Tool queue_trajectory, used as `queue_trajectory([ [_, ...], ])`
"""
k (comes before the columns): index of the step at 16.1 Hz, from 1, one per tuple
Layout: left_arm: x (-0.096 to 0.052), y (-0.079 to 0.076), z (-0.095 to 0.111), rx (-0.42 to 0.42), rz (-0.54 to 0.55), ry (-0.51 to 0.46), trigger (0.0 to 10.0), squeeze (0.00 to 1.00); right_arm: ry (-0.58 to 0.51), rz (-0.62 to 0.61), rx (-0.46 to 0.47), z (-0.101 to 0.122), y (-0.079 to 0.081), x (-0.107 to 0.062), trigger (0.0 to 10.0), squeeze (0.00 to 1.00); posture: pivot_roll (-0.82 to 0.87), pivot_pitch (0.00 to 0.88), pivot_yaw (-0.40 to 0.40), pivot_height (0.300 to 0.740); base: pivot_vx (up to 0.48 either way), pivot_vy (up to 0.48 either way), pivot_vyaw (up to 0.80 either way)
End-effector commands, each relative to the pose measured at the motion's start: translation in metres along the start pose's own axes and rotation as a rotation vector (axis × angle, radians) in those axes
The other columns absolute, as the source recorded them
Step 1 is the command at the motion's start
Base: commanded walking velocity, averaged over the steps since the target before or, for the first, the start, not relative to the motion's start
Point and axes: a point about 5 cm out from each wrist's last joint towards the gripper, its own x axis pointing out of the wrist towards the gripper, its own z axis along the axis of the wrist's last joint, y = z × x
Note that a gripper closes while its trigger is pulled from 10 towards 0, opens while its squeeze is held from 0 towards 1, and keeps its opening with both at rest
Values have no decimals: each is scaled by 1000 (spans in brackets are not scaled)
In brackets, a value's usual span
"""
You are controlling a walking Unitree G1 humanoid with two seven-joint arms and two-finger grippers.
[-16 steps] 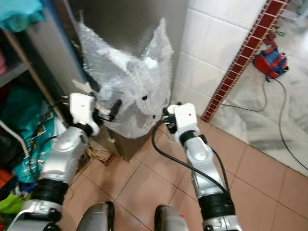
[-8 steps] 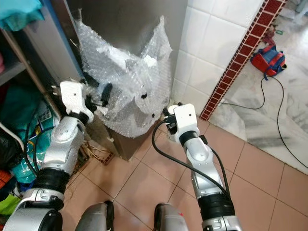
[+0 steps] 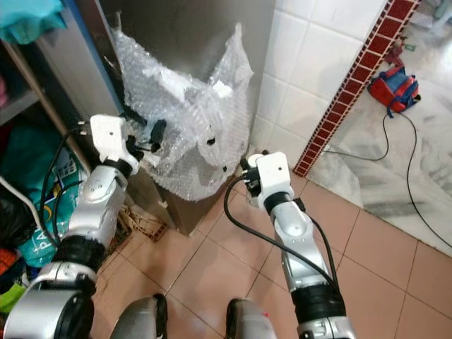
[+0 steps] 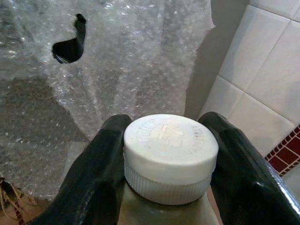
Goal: Restocking fridge
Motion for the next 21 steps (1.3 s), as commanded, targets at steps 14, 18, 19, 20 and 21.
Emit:
queue_trajectory([
  [14, 28, -113, 2, -84, -538, 40, 10000, 0, 40, -227, -84, -4, -31, -14, 10000, 0, -45, 119, -48, 740, 0, 0, 0],
  [18, 23, -128, -1, -51, -574, 37, 10000, 0, 87, -319, -88, -11, -42, -20, 10000, 0, -45, 117, -37, 740, 0, 0, -400],
  [19, 22, -128, -1, -45, -590, 28, 10000, 0, 88, -322, -88, -11, -42, -21, 10000, 0, -45, 117, -37, 740, 0, 0, -800],
  [20, 20, -128, -3, -53, -596, 29, 10000, 0, 90, -333, -87, -11, -40, -22, 10000, 0, -39, 115, -32, 740, 0, 0, -800],
  [21, 19, -128, -5, -52, -596, 32, 10000, 0, 93, -343, -90, -12, -39, -22, 10000, 0, -36, 114, -30, 740, 0, 0, -800],
])
